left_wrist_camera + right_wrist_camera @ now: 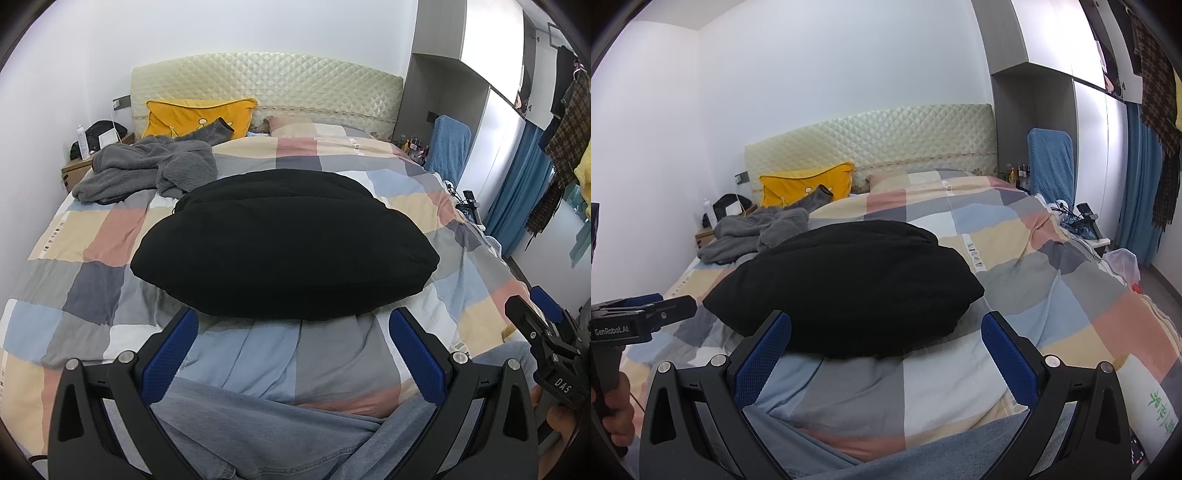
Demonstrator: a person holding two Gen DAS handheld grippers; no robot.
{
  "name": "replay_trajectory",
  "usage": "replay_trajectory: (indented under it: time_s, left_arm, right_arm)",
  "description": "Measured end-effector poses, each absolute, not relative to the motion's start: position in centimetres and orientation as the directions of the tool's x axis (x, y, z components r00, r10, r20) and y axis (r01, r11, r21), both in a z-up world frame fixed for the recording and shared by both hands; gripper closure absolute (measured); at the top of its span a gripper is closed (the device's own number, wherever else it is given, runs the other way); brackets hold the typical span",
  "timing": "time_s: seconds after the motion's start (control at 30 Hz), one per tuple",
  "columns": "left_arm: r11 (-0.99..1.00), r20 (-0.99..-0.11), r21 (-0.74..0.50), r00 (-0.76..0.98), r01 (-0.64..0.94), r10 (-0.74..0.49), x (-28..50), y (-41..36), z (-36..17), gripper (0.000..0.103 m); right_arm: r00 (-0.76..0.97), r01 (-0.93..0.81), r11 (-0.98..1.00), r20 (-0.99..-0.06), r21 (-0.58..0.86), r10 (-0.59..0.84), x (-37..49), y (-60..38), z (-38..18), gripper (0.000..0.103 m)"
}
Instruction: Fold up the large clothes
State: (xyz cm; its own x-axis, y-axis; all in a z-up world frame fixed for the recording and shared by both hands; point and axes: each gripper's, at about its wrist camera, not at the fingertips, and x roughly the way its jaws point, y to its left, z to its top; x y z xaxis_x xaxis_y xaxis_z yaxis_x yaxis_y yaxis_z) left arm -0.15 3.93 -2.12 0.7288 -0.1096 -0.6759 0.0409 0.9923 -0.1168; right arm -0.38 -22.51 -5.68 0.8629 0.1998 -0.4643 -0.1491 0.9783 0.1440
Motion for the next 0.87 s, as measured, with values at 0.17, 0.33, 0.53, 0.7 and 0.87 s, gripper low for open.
replay_trajectory:
  time_s: [0.17, 0.33, 0.53, 0.7, 0.87]
  left_arm:
    - [0.992, -0.674, -0.117, 0.73, 0.042, -0.11, -0.14, 3.92, -2.14, 0.0]
    - [0.992, -0.674, -0.117, 0.73, 0.044, -0.112, -0.09, 3.81, -2.07, 0.0]
    - [0.992, -0.675, -0.117, 0.729, 0.045, -0.112, -0.1, 3.63, -1.93, 0.0]
    - [0.992, -0.675, -0.118, 0.729, 0.046, -0.115, -0.13, 3.53, -1.81, 0.0]
    - [0.993, -0.666, -0.113, 0.738, 0.043, -0.108, -0.08, 3.44, -1.56, 0.0]
  right_arm:
    - [0.863, -0.151, 0.978, -0.464, 0.144, 0.201, -0.4, -22.51, -5.7, 0.0]
    - [0.863, -0.154, 0.978, -0.462, 0.143, 0.203, -0.31, -22.53, -5.51, 0.0]
    - [0.862, -0.151, 0.978, -0.464, 0.144, 0.202, -0.29, -22.6, -5.51, 0.0]
    - [0.864, -0.15, 0.978, -0.462, 0.144, 0.201, -0.32, -22.65, -5.5, 0.0]
    - [0.864, -0.15, 0.978, -0.462, 0.142, 0.2, -0.33, -22.61, -5.51, 0.0]
